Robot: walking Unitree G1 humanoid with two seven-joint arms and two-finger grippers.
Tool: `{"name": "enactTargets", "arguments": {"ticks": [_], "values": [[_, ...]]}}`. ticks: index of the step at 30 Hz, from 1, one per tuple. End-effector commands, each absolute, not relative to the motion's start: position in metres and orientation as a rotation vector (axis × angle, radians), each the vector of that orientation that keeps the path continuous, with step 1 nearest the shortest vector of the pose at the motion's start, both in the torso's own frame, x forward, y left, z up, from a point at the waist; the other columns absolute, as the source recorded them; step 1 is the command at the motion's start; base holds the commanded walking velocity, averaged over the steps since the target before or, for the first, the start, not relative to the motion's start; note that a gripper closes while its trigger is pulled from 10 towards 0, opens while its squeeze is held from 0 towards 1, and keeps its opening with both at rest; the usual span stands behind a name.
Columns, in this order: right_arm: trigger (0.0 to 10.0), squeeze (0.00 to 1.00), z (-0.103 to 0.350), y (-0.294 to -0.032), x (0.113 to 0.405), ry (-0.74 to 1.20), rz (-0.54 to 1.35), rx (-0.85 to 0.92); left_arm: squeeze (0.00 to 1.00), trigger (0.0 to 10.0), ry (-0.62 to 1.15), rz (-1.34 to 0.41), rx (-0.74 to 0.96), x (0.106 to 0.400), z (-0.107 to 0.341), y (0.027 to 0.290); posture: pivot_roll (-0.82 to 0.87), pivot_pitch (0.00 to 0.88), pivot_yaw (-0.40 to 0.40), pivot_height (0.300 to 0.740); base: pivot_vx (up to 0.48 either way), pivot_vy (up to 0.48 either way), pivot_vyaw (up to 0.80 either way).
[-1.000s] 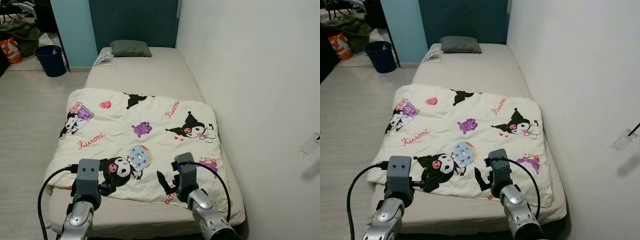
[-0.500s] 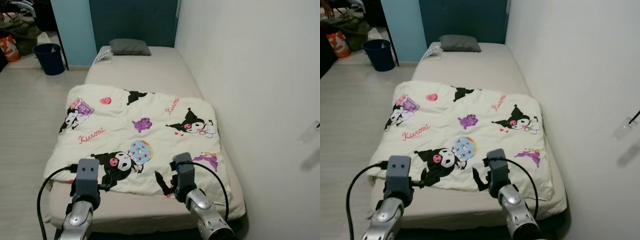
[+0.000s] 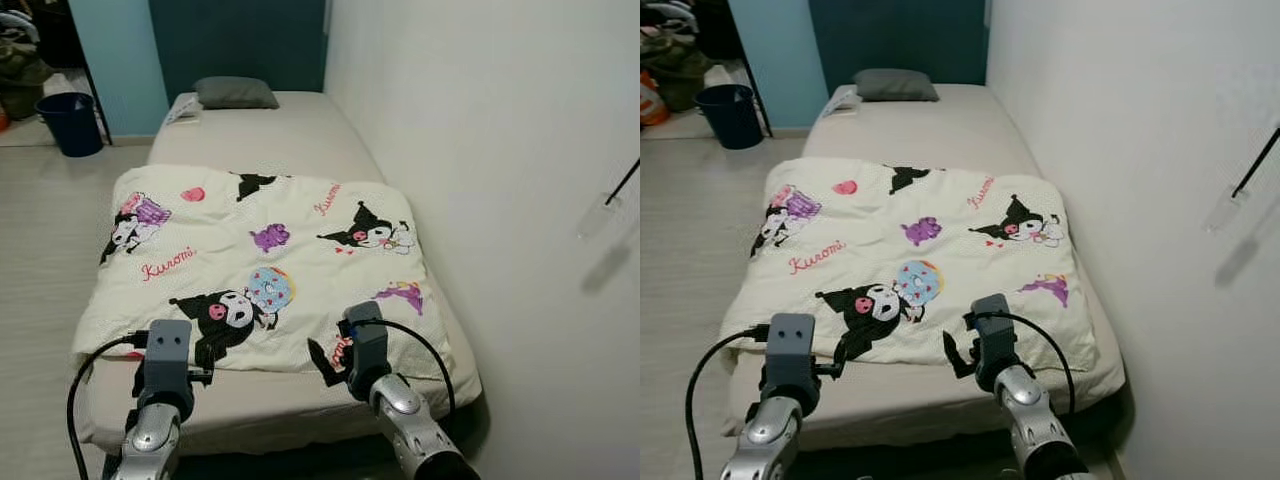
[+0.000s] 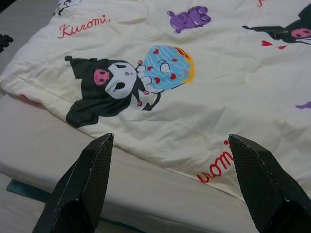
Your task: Clean up the room
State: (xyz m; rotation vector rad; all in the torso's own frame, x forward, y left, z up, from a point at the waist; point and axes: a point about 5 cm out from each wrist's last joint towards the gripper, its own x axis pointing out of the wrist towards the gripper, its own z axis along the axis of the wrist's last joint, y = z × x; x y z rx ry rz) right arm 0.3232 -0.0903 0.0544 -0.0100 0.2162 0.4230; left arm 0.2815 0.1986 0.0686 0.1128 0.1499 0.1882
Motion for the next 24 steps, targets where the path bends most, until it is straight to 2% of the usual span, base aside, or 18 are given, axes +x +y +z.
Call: {"name": "enactTargets", "arguments": {"ticks": [1, 10, 24], "values": [[10.0, 0.0, 0.0538, -0.0908, 0.3236, 0.219, 0.417, -0.004, 0.0, 10.0, 0.186, 0.207, 0.131, 0.2797, 0.0626, 0.2047, 0.0, 0.135, -0.048, 0.65, 0.0, 0.0, 0.0], [10.0, 0.0, 0.0524, -0.0902, 0.3228, 0.226, 0.427, -0.001, 0.0, 10.0, 0.18, 0.212, 0.133, 0.2778, 0.0632, 0.2045, 0.0, 0.139, -0.051, 0.65, 0.0, 0.0, 0.0], [10.0, 0.0, 0.0533, -0.0876, 0.3249, 0.229, 0.452, -0.005, 0.0, 10.0, 0.202, 0.22, 0.157, 0.2744, 0.0596, 0.2084, 0.02, 0.155, -0.062, 0.606, 0.0, 0.0, 0.0]]}}
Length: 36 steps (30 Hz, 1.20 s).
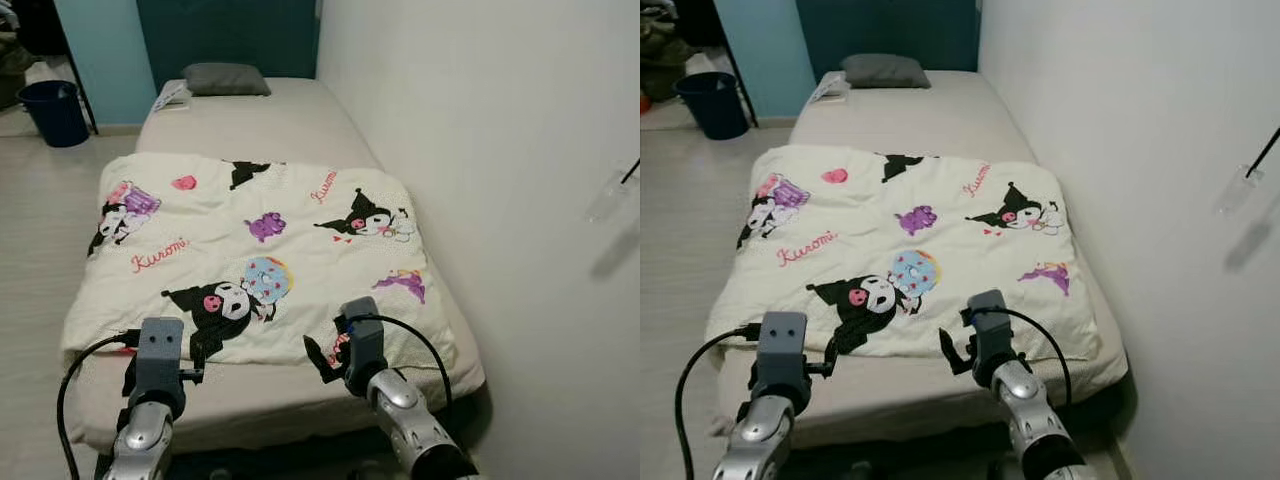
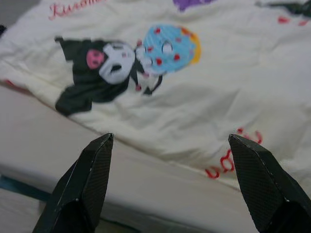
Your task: Clean up the room
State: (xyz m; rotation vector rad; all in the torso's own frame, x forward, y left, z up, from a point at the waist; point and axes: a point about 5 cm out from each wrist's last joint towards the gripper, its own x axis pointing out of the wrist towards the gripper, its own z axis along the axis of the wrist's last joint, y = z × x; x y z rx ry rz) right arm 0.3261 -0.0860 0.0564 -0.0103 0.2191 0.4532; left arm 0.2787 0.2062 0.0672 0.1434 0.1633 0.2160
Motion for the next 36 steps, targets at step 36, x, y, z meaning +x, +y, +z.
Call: {"name": "enactTargets", "arguments": {"ticks": [36], "values": [[10.0, 0.0, 0.061, -0.087, 0.333, 0.215, 0.473, -0.025, 0.0, 10.0, 0.322, 0.365, 0.132, 0.281, 0.053, 0.247, 0.01, 0.238, -0.082, 0.561, 0.0, 0.0, 0.0]]}}
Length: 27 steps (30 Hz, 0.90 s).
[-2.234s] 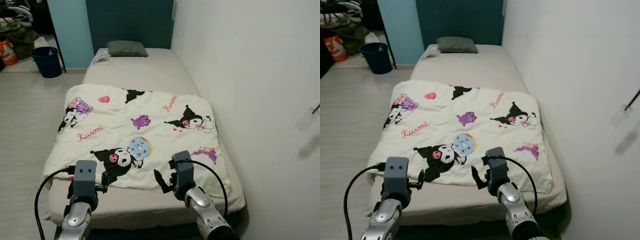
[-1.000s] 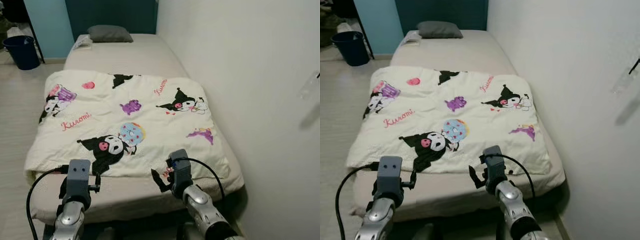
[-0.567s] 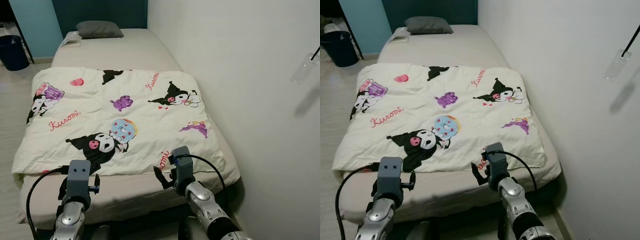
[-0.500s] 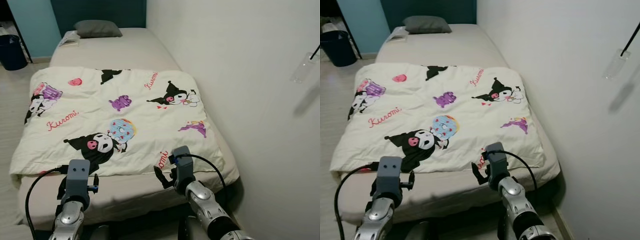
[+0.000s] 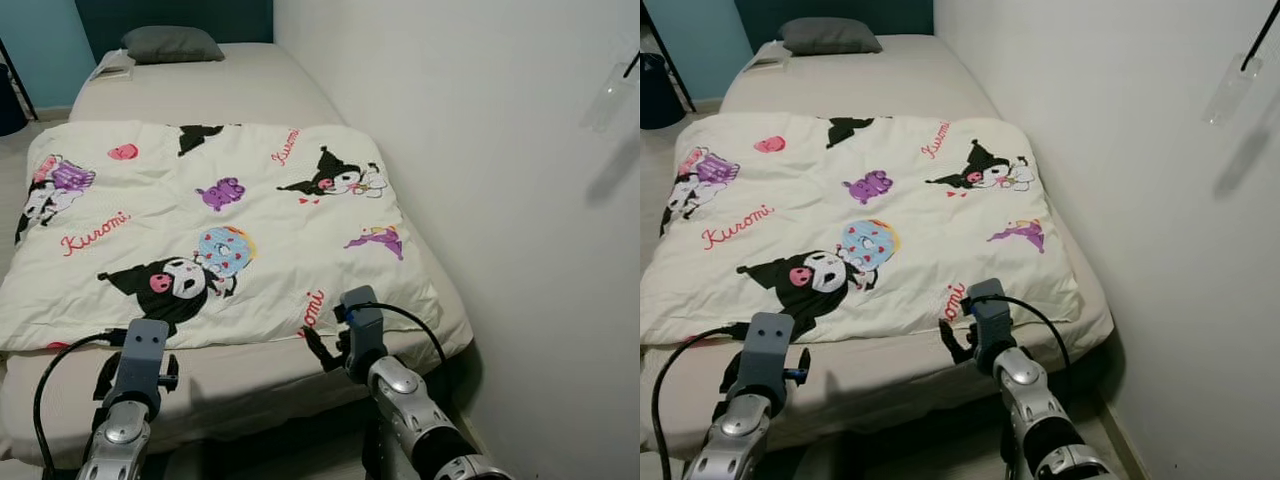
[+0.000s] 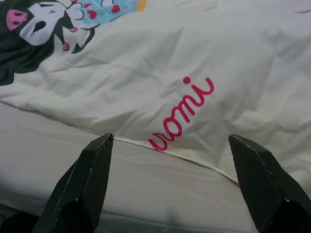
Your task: Clean up the room
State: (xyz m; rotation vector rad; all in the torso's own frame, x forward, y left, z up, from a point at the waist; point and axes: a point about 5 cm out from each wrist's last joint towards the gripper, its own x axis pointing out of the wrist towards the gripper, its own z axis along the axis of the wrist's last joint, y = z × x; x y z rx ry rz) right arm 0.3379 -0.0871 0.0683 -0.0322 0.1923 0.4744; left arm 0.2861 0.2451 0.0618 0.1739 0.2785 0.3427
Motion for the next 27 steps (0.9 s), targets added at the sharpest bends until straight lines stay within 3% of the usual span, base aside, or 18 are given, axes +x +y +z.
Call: {"name": "enactTargets", "arguments": {"ticks": [1, 2, 4, 5, 6, 7, 18, 22, 27], "values": [[10.0, 0.0, 0.061, -0.087, 0.333, 0.214, 0.474, -0.024, 0.0, 10.0, 0.318, 0.386, 0.057, 0.282, 0.053, 0.248, 0.01, 0.239, -0.083, 0.561, 0.0, 0.0, 0.0], [10.0, 0.0, 0.061, -0.086, 0.333, 0.212, 0.477, -0.024, 0.0, 10.0, 0.326, 0.43, -0.055, 0.284, 0.051, 0.251, 0.0, 0.248, -0.089, 0.561, 0.0, 0.0, 0.0], [10.0, 0.0, 0.061, -0.086, 0.333, 0.212, 0.477, -0.024, 0.0, 10.0, 0.326, 0.43, -0.055, 0.284, 0.051, 0.251, 0.0, 0.248, -0.089, 0.561, 0.0, 0.0, 0.0], [10.0, 0.0, 0.061, -0.086, 0.333, 0.211, 0.479, -0.023, 0.0, 10.0, 0.322, 0.46, -0.158, 0.286, 0.05, 0.253, 0.0, 0.25, -0.089, 0.561, 0.0, 0.0, 0.0], [10.0, 0.0, 0.061, -0.086, 0.333, 0.211, 0.479, -0.023, 0.0, 10.0, 0.322, 0.46, -0.158, 0.286, 0.05, 0.253, 0.0, 0.25, -0.089, 0.561, 0.0, 0.0, 0.0], [10.0, 0.0, 0.063, -0.085, 0.333, 0.203, 0.484, -0.021, 1.0, 10.0, 0.307, 0.512, -0.378, 0.293, 0.049, 0.258, -0.02, 0.27, -0.094, 0.561, 0.0, 0.0, 0.0], [10.0, 0.0, 0.073, -0.081, 0.332, 0.153, 0.505, -0.013, 1.0, 10.0, 0.331, 0.526, -0.635, 0.305, 0.041, 0.263, -0.08, 0.34, -0.105, 0.561, 0.0, 0.0, 0.0], [10.0, 0.0, 0.081, -0.077, 0.328, 0.111, 0.521, -0.01, 1.0, 10.0, 0.286, 0.55, -0.794, 0.305, 0.039, 0.267, -0.11, 0.377, -0.112, 0.561, 0.0, 0.0, 0.0], [10.0, 0.0, 0.091, -0.071, 0.318, 0.072, 0.552, -0.01, 1.0, 10.0, 0.206, 0.533, -0.856, 0.309, 0.046, 0.276, -0.14, 0.418, -0.109, 0.561, 0.0, 0.0, 0.0]]}}
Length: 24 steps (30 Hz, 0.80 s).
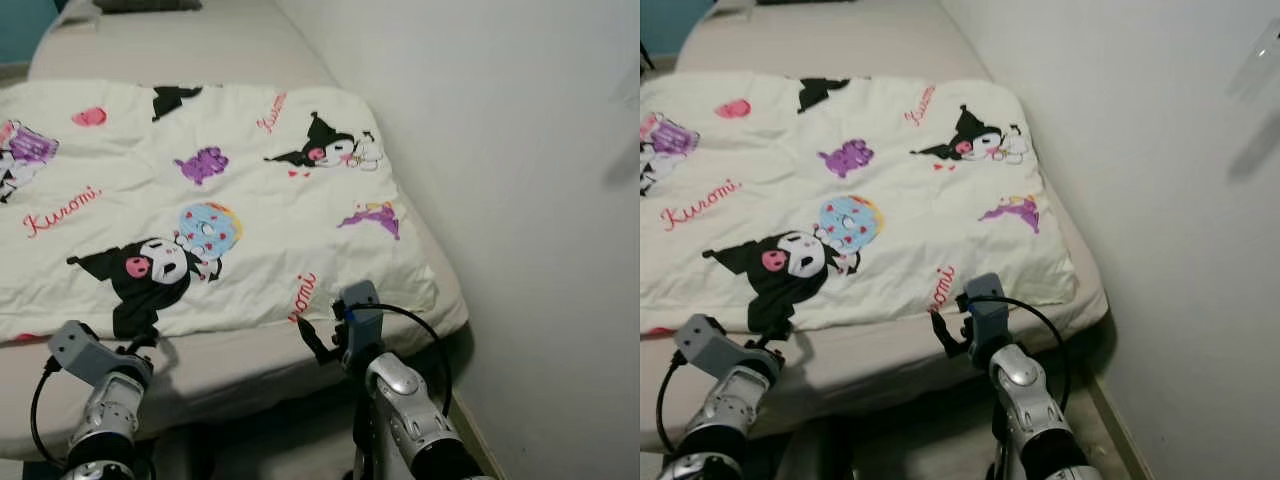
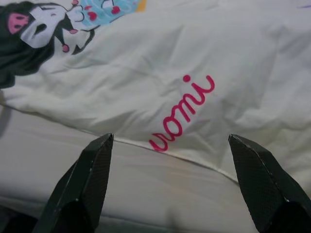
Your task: Clean up the room
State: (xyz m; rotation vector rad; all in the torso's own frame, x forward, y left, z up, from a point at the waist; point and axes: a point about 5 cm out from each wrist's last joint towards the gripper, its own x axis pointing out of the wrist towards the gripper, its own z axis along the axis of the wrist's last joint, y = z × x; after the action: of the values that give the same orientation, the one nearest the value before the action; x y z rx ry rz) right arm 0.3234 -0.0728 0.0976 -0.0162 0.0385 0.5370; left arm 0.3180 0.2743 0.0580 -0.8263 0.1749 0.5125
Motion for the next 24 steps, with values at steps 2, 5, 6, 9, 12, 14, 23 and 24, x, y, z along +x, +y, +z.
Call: {"name": "enactTargets", "arguments": {"ticks": [2, 5, 6, 9, 12, 14, 23, 24], "values": [[10.0, 0.0, 0.092, -0.069, 0.316, 0.065, 0.559, -0.01, 1.0, 10.0, 0.179, 0.518, -0.871, 0.311, 0.049, 0.278, -0.15, 0.421, -0.109, 0.561, 0.0, 0.0, 0.0], [10.0, 0.0, 0.096, -0.067, 0.31, 0.055, 0.568, -0.006, 0.0, 10.0, 0.119, 0.478, -0.892, 0.317, 0.058, 0.281, -0.18, 0.444, -0.098, 0.561, 0.0, 0.0, 0.0], [10.0, 0.0, 0.096, -0.067, 0.31, 0.055, 0.568, -0.006, 0.0, 10.0, 0.119, 0.478, -0.892, 0.317, 0.058, 0.281, -0.18, 0.444, -0.098, 0.561, 0.0, 0.0, 0.0], [10.0, 0.0, 0.103, -0.064, 0.3, 0.044, 0.579, -0.006, 0.0, 10.0, 0.076, 0.416, -0.921, 0.327, 0.07, 0.282, -0.22, 0.454, -0.081, 0.561, 0.0, 0.0, 0.0], [10.0, 0.0, 0.108, -0.063, 0.294, 0.039, 0.583, -0.007, 0.0, 10.0, 0.05, 0.376, -0.945, 0.334, 0.079, 0.281, -0.25, 0.458, -0.076, 0.561, 0.0, 0.0, 0.0], [10.0, 0.0, 0.111, -0.063, 0.292, 0.034, 0.586, -0.011, 0.0, 10.0, 0.038, 0.345, -0.961, 0.34, 0.086, 0.277, -0.27, 0.466, -0.075, 0.561, 0.0, 0.0, 0.0], [10.0, 0.0, 0.12, -0.069, 0.284, 0.037, 0.579, -0.025, 0.0, 10.0, -0.025, 0.293, -1.001, 0.361, 0.115, 0.271, -0.32, 0.468, -0.075, 0.561, 0.0, 0.0, 0.0], [10.0, 0.0, 0.121, -0.072, 0.282, 0.039, 0.572, -0.03, 0.0, 10.0, -0.059, 0.296, -1.023, 0.366, 0.125, 0.273, -0.34, 0.468, -0.075, 0.561, 0.0, 0.0, 0.0]]}}
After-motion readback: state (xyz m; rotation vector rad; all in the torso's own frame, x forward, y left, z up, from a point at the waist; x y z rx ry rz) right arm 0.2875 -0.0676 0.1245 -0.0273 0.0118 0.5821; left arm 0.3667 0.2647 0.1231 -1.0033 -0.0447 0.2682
